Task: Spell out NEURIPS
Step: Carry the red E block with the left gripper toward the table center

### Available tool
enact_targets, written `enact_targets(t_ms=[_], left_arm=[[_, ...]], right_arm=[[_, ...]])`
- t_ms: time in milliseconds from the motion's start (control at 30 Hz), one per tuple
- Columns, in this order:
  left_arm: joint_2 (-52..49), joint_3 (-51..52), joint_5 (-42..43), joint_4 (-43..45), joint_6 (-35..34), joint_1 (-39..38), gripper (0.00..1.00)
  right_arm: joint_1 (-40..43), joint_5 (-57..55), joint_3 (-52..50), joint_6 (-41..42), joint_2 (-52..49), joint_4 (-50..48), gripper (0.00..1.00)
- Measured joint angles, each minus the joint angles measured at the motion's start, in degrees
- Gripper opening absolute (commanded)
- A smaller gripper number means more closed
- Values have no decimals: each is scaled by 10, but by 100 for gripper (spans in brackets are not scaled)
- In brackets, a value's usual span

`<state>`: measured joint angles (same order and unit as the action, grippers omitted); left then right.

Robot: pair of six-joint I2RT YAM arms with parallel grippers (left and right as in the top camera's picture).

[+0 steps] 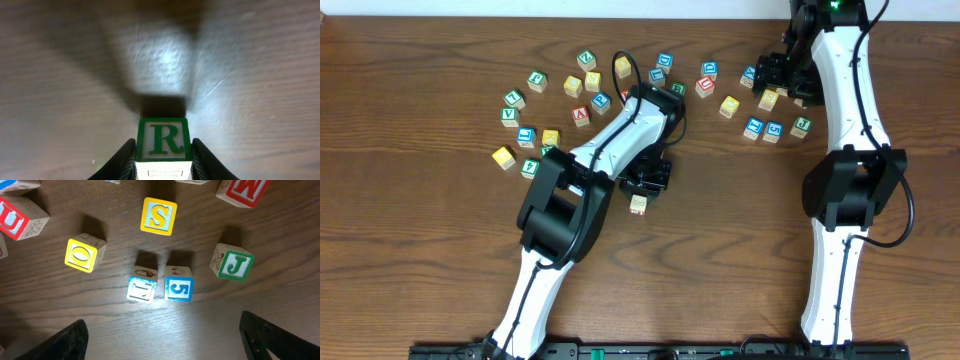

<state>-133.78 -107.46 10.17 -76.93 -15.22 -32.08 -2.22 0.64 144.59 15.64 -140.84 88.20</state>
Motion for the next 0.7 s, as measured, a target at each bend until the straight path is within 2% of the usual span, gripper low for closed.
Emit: enact_targets(t_ms=[500, 700], left_arm=[[-1, -134, -17, -15, 0, 51, 31], [-1, -134, -10, -79, 11, 26, 31]], right_arm=[[0, 0, 0, -8, 0, 9, 91], [0, 0, 0, -9, 0, 13, 91]])
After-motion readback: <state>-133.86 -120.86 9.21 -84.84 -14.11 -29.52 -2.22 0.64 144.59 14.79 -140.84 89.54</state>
